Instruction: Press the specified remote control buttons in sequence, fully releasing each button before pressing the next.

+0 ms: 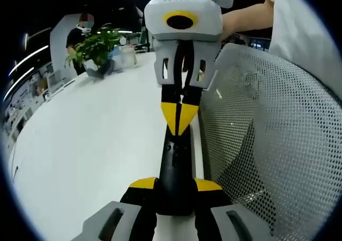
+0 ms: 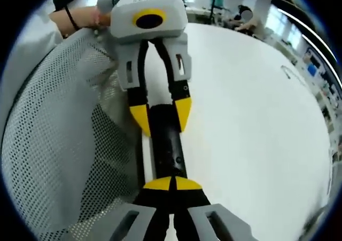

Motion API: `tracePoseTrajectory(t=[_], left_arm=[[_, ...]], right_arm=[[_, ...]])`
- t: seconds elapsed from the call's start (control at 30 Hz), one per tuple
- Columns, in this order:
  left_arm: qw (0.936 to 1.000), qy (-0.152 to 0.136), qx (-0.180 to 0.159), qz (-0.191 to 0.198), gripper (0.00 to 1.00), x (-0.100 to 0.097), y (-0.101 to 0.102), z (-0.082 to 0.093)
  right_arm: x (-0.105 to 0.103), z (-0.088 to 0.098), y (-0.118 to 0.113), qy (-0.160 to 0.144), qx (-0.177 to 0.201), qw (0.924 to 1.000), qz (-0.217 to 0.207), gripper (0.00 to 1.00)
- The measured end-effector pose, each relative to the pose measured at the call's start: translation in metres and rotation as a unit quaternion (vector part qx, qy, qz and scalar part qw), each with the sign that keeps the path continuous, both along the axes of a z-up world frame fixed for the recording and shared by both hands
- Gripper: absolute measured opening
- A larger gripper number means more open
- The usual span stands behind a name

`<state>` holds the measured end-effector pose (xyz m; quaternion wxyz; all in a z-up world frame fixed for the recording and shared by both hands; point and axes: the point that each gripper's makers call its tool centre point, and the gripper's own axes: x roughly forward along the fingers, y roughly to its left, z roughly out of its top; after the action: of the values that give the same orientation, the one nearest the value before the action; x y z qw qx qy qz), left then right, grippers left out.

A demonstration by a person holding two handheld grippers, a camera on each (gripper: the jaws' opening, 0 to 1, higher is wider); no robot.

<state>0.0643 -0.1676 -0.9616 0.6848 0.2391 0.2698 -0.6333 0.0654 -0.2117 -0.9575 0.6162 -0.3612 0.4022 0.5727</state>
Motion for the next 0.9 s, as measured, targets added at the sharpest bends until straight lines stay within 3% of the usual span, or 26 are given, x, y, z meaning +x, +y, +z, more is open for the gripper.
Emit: tracePoseTrajectory(t=[0.23, 0.47, 0.57, 0.9], left_arm=[[1.0000, 0.000, -0.003, 0.001, 0.24, 0.000, 0.000, 0.000], [1.0000, 0.000, -0.003, 0.000, 0.24, -0.001, 0.000, 0.000], [1.0000, 0.001, -0.003, 0.001, 0.24, -0.001, 0.000, 0.000], [1.0000, 0.000, -0.002, 0.001, 0.24, -0.001, 0.001, 0.000]], right_arm=[[0.000, 0.001, -0.004, 0.006, 0.022, 0.9995, -0.020, 0.00], [-0.001, 0.002, -0.002, 0.018, 0.017, 0.9997, 0.008, 0.00], [-0.002, 0.002, -0.005, 0.026, 0.022, 0.9994, 0.001, 0.00], [-0.004, 0.002, -0.014, 0.018, 0.018, 0.9997, -0.005, 0.00]])
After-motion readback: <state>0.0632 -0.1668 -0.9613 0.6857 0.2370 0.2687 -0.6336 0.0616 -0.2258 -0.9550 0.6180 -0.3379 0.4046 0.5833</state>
